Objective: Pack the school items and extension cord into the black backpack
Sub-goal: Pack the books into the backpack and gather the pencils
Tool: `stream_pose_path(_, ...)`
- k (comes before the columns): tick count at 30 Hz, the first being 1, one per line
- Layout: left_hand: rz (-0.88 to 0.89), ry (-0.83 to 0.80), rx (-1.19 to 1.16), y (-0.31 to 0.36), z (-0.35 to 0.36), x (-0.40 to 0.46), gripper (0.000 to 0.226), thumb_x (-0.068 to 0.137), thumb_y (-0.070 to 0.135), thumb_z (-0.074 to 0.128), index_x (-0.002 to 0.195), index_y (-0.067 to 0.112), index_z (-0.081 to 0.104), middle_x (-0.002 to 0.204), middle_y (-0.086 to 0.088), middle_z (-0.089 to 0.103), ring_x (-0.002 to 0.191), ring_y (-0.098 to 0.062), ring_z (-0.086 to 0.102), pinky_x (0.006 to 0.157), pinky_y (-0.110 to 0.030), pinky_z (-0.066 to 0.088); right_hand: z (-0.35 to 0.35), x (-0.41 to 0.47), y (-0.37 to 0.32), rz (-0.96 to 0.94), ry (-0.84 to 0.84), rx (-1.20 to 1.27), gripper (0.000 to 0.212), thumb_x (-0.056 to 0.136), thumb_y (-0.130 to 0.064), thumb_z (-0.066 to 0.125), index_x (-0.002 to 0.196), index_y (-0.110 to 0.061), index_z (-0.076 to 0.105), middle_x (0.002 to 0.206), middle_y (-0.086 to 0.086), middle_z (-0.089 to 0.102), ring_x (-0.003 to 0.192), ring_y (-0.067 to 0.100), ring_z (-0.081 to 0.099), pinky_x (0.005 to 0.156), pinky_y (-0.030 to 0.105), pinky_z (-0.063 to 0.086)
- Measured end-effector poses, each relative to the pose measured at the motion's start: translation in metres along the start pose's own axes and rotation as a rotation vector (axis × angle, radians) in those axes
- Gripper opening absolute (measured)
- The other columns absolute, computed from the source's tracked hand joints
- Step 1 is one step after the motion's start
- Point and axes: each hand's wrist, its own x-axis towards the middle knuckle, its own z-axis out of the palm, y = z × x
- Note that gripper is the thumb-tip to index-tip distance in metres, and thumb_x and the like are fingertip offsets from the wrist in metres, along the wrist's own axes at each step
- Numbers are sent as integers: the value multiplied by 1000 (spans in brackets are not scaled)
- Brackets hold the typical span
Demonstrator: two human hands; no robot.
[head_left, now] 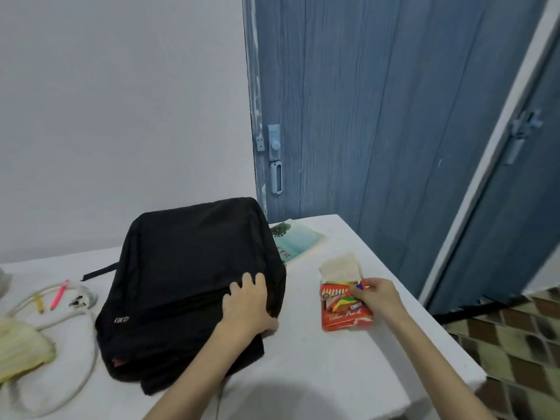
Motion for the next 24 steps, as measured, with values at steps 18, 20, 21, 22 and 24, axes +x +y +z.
stream_pose_path(18, -7, 718, -712, -111, -50, 7, 20, 77, 4, 66, 95, 11, 73, 90, 10, 67, 86, 1, 58, 77, 7, 33, 111, -48, -39, -604, -199, -395, 36, 88, -39, 57, 114, -16, 66, 118, 1, 56, 113, 18, 46, 93, 32, 40)
stream_pose_path(20, -8, 727, -713, -112, -49, 6, 20, 77, 5, 66, 95, 11, 73, 91, 9, 67, 86, 1, 58, 78, 6, 33, 132, -58, -46, -630, -202, -491, 43, 87, -46, 55, 114, -14, 66, 118, 2, 54, 111, 19, 45, 90, 33, 40)
stream_pose_path(21, -10, 729, -713, -112, -48, 5, 20, 77, 5, 66, 95, 11, 73, 91, 10, 67, 86, 1, 58, 79, 6, 34, 140, -62, -49, -646, -183, -558, 46, 86, -50, 54, 111, -13, 66, 115, 2, 54, 108, 20, 45, 87, 34, 40)
stream_pose_path(22, -9, 728, -713, -113, -48, 5, 20, 77, 6, 66, 95, 11, 73, 90, 11, 66, 87, 0, 58, 79, 6, 34, 146, -64, -50, -662, -159, -617, 48, 85, -53, 55, 107, -11, 67, 112, 3, 55, 104, 21, 46, 84, 34, 41)
stream_pose_path(24, -7, 730, -715, -115, -47, 4, 20, 77, 6, 66, 95, 12, 73, 89, 12, 65, 88, -1, 59, 80, 5, 34, 154, -66, -52, -673, -135, -686, 44, 87, -48, 57, 104, -10, 69, 109, 4, 55, 100, 21, 47, 82, 32, 43)
